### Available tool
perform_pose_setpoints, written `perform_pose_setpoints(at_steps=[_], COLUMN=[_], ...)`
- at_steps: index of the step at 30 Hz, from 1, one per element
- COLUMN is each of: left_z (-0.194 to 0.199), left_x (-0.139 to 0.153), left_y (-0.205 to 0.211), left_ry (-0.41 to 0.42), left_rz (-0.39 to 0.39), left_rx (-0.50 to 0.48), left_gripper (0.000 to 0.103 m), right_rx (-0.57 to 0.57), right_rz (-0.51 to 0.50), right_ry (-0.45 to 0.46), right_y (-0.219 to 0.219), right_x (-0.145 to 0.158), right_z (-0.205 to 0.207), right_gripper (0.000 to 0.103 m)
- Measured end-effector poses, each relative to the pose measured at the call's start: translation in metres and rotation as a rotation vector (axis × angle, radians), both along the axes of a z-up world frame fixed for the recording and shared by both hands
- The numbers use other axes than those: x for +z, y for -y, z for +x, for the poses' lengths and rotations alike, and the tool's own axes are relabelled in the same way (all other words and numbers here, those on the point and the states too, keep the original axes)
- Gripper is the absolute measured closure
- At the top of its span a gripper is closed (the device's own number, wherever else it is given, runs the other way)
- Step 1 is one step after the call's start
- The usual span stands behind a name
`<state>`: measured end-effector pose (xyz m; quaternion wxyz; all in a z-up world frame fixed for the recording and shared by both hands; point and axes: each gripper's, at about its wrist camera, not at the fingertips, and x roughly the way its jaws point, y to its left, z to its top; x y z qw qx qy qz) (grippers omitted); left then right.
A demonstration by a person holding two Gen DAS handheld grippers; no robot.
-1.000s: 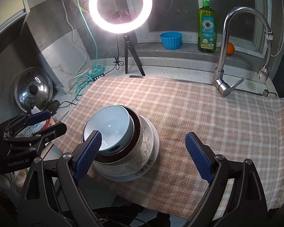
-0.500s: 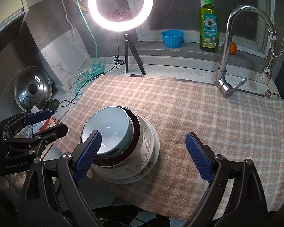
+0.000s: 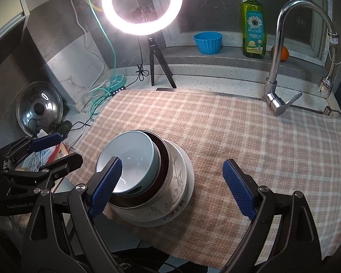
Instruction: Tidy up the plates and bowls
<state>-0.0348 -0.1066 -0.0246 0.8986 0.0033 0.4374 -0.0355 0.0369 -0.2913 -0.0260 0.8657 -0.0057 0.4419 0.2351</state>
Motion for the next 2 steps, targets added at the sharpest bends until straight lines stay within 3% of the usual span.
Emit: perform_pose_setpoints(at_steps=[2], left_z=[0.0018], left_x=[0.0], left_y=[-0.001], left_ry=[0.001], left_rz=[0.003], left_rx=[0.005], left_gripper=[0.025], right_rx=[-0.002], right_rz=[-0.002], right_ry=[0.0], right_y=[-0.0002], right_x=[-0.0016], right_z=[0.0028], right_gripper=[0.011])
